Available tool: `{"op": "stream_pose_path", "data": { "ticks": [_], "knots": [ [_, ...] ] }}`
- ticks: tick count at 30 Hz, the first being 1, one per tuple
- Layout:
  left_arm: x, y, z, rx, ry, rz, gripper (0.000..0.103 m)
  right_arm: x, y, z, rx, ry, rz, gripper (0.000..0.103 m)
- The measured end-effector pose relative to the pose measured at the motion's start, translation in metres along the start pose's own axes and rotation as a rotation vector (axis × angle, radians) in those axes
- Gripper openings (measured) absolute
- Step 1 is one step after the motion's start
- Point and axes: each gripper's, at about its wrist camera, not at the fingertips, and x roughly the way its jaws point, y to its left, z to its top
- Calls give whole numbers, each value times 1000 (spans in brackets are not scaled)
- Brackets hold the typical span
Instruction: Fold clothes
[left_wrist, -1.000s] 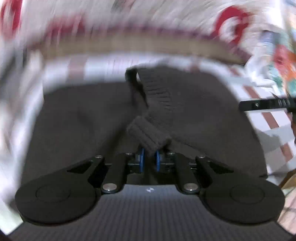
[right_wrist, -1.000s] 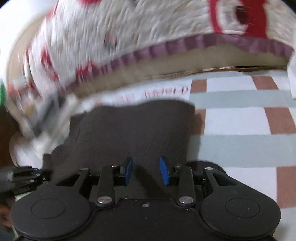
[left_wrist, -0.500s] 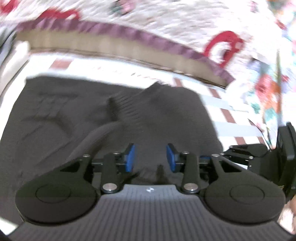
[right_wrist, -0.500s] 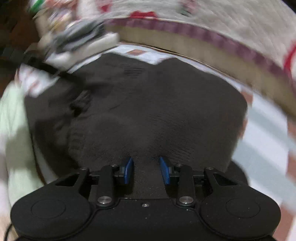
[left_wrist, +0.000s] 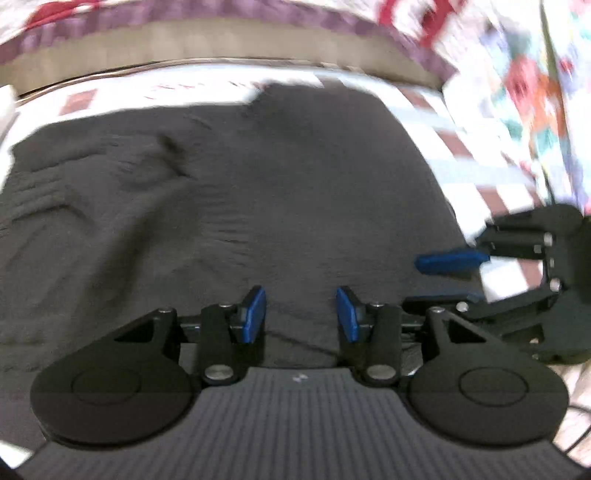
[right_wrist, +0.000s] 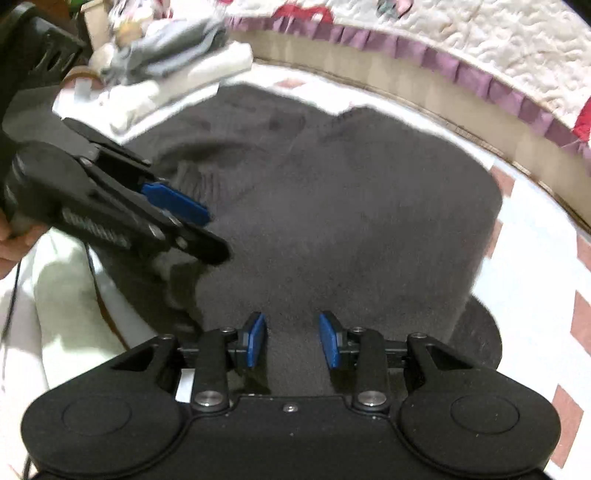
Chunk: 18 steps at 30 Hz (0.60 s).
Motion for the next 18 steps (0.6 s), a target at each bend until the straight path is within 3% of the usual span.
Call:
{"op": "stream_pose_path", "data": {
  "ticks": [2, 4, 7, 9, 13, 16, 18],
  "knots": [
    [-23, 27, 5, -60, -44, 49, 54, 3, -1, 8, 106, -51, 41, 41],
    [-38, 60, 2, -135, -46, 140, 56, 11, -2, 16, 223, -93, 89, 43],
    [-56, 108, -7, -245, -10, 294, 56, 36, 19, 32, 198, -63, 39, 45],
    [-69, 133, -20, -319, 23, 352, 56, 44, 25, 31, 224, -30, 50, 47],
    [-87, 173, -48, -476, 49, 376, 62, 37, 29, 24, 187, -29, 36, 47],
    [-87, 190, -62, -562, 61, 376, 63, 31, 16, 25, 294, -44, 80, 46],
    [-84, 189, -65, -565, 57, 399, 63, 30, 11, 26, 335, -50, 91, 46]
  ]
}}
